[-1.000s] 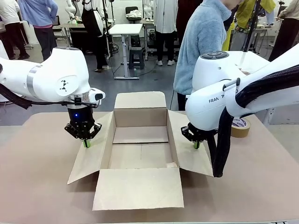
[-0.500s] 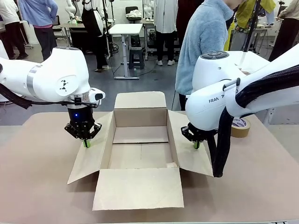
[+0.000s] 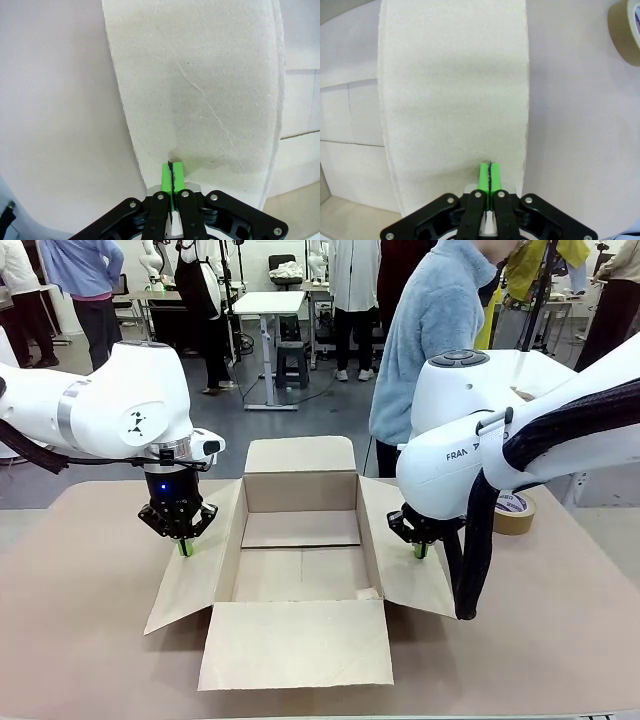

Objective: Wrap the clocks to prevent damage.
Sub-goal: Once the human has placed the objects inside and stepped back, release both hands from the side flaps of the Package Box.

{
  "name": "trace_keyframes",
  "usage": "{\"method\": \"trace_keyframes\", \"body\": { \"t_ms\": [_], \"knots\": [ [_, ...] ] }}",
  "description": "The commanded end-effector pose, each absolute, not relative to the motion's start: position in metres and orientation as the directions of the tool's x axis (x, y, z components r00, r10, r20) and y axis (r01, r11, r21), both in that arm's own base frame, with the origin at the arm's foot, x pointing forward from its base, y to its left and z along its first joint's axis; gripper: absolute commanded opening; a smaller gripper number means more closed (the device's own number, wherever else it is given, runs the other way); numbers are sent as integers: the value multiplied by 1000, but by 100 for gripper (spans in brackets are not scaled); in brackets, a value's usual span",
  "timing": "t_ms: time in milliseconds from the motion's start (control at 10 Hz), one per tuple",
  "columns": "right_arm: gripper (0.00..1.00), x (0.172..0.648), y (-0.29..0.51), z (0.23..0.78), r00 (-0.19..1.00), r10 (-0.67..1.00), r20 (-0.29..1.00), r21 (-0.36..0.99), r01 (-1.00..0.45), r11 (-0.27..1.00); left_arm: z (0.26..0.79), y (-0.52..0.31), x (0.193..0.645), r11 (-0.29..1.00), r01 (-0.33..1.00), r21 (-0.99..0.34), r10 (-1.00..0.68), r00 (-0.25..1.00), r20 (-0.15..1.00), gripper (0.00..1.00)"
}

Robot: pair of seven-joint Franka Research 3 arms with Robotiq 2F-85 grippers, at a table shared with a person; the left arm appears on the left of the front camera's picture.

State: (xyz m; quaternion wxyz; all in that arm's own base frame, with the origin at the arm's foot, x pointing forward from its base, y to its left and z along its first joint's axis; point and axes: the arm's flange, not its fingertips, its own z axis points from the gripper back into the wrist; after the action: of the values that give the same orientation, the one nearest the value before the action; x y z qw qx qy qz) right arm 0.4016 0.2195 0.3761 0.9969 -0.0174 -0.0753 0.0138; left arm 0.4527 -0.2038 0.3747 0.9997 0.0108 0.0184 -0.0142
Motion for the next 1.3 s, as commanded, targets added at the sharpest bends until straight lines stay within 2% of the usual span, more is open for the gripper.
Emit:
{"method": "trace_keyframes", "body": {
  "t_ms": [0,1200],
  "knots": [
    [1,401,220,375,989,30,145,-42,-25,999,374,-203,452,999,31,29,-30,999,-43,0],
    [1,401,220,375,989,30,145,-42,-25,999,374,-203,452,999,31,29,-30,999,-43,0]
  ]
}}
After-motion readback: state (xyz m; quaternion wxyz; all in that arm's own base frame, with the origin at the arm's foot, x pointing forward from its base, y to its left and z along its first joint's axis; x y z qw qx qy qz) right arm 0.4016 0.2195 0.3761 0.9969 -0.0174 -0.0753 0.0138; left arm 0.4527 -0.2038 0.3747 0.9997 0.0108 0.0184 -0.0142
